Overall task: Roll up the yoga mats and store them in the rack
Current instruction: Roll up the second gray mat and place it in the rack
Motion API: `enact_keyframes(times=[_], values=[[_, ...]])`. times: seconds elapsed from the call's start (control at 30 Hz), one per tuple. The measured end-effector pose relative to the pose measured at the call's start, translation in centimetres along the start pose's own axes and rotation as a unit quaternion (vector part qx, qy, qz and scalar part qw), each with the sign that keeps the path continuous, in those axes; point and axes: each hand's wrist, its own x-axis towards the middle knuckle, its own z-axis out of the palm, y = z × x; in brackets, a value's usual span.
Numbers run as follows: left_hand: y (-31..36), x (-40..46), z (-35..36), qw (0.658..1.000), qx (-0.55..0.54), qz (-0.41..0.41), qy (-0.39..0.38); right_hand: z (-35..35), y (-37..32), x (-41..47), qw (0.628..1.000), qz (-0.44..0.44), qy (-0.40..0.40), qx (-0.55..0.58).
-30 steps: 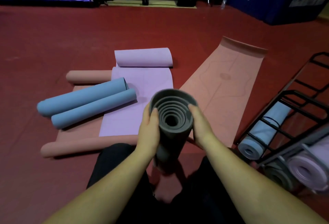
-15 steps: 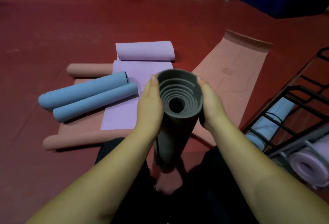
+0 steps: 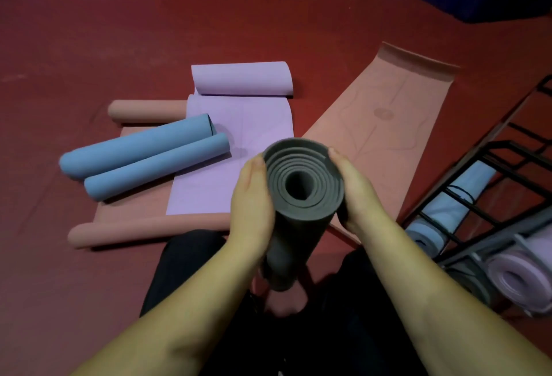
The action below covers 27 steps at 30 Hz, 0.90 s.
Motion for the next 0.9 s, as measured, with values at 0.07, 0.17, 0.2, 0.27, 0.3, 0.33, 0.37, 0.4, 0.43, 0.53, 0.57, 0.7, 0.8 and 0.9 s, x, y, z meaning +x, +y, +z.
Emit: enact_keyframes(times=[0.07,0.17,0.2,0.27,0.3,0.33,0.37,0.4,0.43,0.53,0.57,0.7,0.8,0.9], values=[[-2.2,-0.5,0.1,0.999,-0.002,-0.027,-0.031,-0.3,2.0,0.3,0.999,0.036,0.013,-0.002],[-3.9,-0.4,0.3,0.998,-0.027,-0.051,-0.026,-0.7,3.1,1.0,0.997,0.075,0.030,-0.019],[-3.6,-0.1,0.4,0.997,-0.027,-0.065,-0.015,-0.8,2.8,1.5,0.996,0.075,0.032,-0.028],[-2.7,0.1,0.6,0.995,-0.037,-0.087,0.014,-0.6,2.0,1.6,0.996,0.074,0.028,-0.035],[-2.6,0.0,0.8,0.994,-0.045,-0.095,0.020,-0.4,1.8,1.1,0.997,0.070,0.013,-0.020],[-2.3,-0.2,1.0,0.992,-0.054,-0.112,0.022,-0.2,1.9,1.0,0.998,0.065,-0.002,-0.006],[-2.1,-0.4,1.2,0.990,-0.055,-0.126,0.025,-0.1,2.0,0.9,0.998,0.055,-0.016,0.003],[-1.8,-0.3,1.3,0.990,-0.051,-0.129,0.019,-0.1,2.0,0.8,0.999,0.040,-0.029,0.005],[-1.6,-0.2,1.2,0.992,-0.043,-0.121,0.003,0.1,1.5,0.5,0.999,0.021,-0.035,0.002],[-0.8,0.4,1.0,0.996,-0.045,-0.069,-0.034,-0.2,-0.3,0.5,0.998,-0.026,-0.052,-0.011],[-1.2,0.6,0.9,0.996,-0.043,-0.064,-0.036,-0.4,-0.4,0.6,0.998,-0.035,-0.051,-0.021],[-3.2,0.7,1.4,0.996,0.031,-0.071,-0.034,-1.0,1.5,1.2,0.995,-0.024,-0.043,-0.085],[-3.0,1.6,2.1,0.995,0.042,-0.080,-0.036,-1.4,0.3,1.5,0.970,-0.062,0.012,-0.233],[-2.8,2.1,2.9,0.996,0.047,-0.061,-0.043,-1.9,-0.8,1.4,0.928,-0.077,0.016,-0.365]])
